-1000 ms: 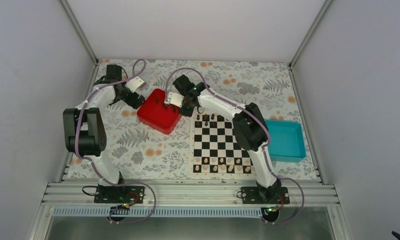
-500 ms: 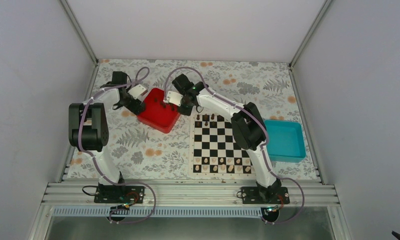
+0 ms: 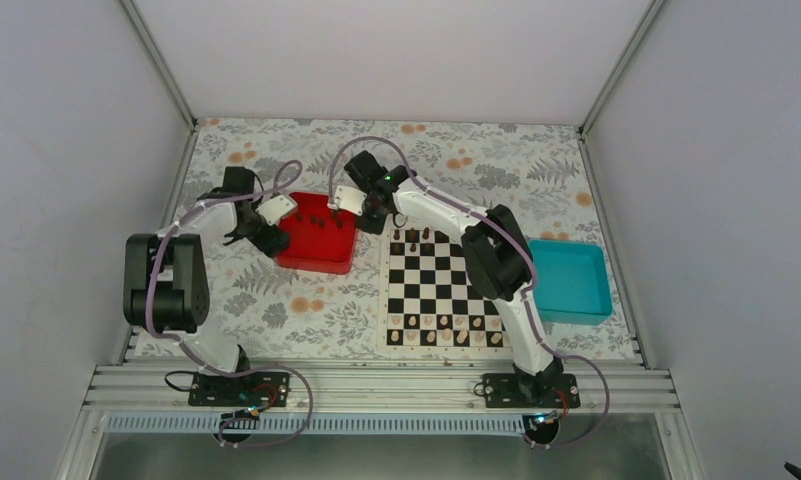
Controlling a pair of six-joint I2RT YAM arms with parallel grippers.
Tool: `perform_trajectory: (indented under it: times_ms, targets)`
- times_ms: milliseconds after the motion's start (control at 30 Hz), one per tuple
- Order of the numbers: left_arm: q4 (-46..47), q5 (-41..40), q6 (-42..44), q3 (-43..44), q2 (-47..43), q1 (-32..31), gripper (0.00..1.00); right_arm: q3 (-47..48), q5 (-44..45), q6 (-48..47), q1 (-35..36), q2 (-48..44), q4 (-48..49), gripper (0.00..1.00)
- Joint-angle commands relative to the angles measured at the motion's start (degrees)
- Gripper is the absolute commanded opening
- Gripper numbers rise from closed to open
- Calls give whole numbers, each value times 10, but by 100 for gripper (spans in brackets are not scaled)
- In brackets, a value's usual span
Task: Set up the chess pieces on the board
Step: Adjust the storage box at the center of the board.
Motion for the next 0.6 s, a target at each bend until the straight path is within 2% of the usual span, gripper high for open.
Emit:
perform_trajectory:
  times_ms: [0,300,567]
  targets:
    - [-30,15,19,-30,-53,-7,85,-23,-13,3,1,-15,-22,5]
    - [-63,44,16,-82,-116,-40,85,-26,-20,5,5,-73,-50,9]
    - [-90,72,16,-105,-136,-64,83,19,-33,8,14,-68,-67,16]
